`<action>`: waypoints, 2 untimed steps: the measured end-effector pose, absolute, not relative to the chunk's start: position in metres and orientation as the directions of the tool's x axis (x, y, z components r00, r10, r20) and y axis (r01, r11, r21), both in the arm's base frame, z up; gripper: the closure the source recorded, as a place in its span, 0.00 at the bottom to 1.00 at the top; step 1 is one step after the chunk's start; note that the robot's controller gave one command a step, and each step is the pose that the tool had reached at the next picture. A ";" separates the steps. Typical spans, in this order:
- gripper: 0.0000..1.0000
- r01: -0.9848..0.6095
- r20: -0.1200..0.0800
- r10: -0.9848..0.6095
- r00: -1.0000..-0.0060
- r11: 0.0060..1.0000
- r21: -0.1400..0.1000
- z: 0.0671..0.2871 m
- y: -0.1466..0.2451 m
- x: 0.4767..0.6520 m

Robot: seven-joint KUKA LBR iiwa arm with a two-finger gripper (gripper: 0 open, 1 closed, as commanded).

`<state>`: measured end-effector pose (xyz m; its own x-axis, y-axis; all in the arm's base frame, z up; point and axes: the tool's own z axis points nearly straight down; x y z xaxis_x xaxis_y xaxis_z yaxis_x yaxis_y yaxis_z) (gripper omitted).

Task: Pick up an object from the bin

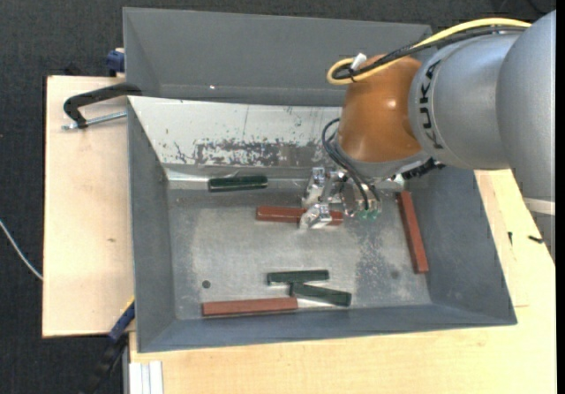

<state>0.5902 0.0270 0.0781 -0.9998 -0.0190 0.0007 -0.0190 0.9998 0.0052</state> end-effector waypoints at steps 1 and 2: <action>1.00 -0.019 0.000 -0.019 -1.000 1.000 0.005 0.078 0.027 0.590; 1.00 -0.019 0.000 -0.019 -1.000 1.000 0.005 0.080 0.027 0.590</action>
Offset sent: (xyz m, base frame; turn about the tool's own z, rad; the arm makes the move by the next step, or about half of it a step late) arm 0.0000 0.0000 0.0206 0.0000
